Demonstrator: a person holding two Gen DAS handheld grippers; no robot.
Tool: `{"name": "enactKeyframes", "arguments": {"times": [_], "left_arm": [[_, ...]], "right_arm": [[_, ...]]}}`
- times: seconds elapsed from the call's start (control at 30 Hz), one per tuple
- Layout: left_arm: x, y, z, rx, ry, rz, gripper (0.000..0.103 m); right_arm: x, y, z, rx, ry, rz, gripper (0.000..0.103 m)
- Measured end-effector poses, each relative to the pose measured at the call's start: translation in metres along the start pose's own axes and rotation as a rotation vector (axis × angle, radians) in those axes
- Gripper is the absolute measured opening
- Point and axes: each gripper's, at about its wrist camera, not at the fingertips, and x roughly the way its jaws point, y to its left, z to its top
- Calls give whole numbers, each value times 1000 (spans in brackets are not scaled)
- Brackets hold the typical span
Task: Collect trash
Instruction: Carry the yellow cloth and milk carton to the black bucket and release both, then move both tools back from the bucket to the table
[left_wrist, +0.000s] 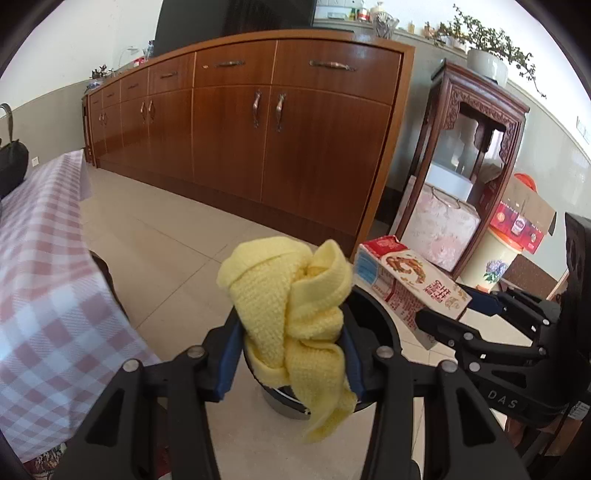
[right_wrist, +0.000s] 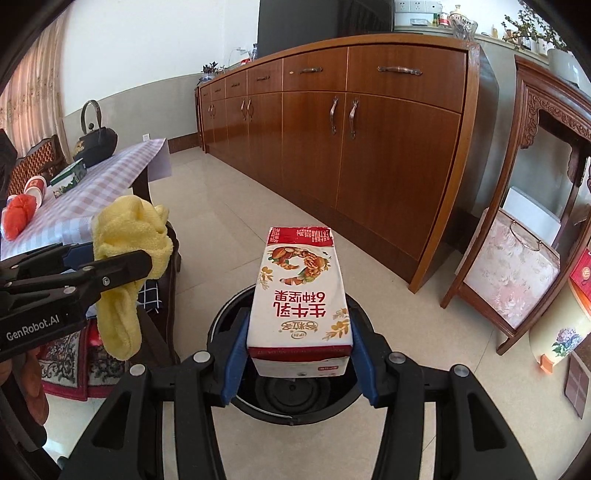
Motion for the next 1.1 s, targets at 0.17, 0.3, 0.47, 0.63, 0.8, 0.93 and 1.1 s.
{"name": "enactKeyframes", "arguments": {"times": [0.17, 0.3, 0.47, 0.63, 0.8, 0.93, 1.1], "left_arm": [[37, -5, -7, 5, 63, -27, 49], [57, -9, -15, 23, 71, -32, 64], [59, -1, -18, -8, 21, 77, 93], [50, 0, -14, 4, -3, 119, 98], [33, 3, -19, -8, -8, 151, 99], [25, 11, -24, -14, -13, 178, 100], [4, 19, -27, -32, -23, 212, 100]], "right_arm": [[39, -11, -18, -15, 84, 43, 53], [64, -17, -28, -33, 134, 63, 54], [98, -26, -36, -60, 140, 10, 95], [107, -47, -42, 30, 184, -51, 95], [91, -43, -30, 39, 150, -74, 95], [78, -35, -25, 27, 119, -54, 95], [64, -16, -12, 20, 81, -33, 95]]}}
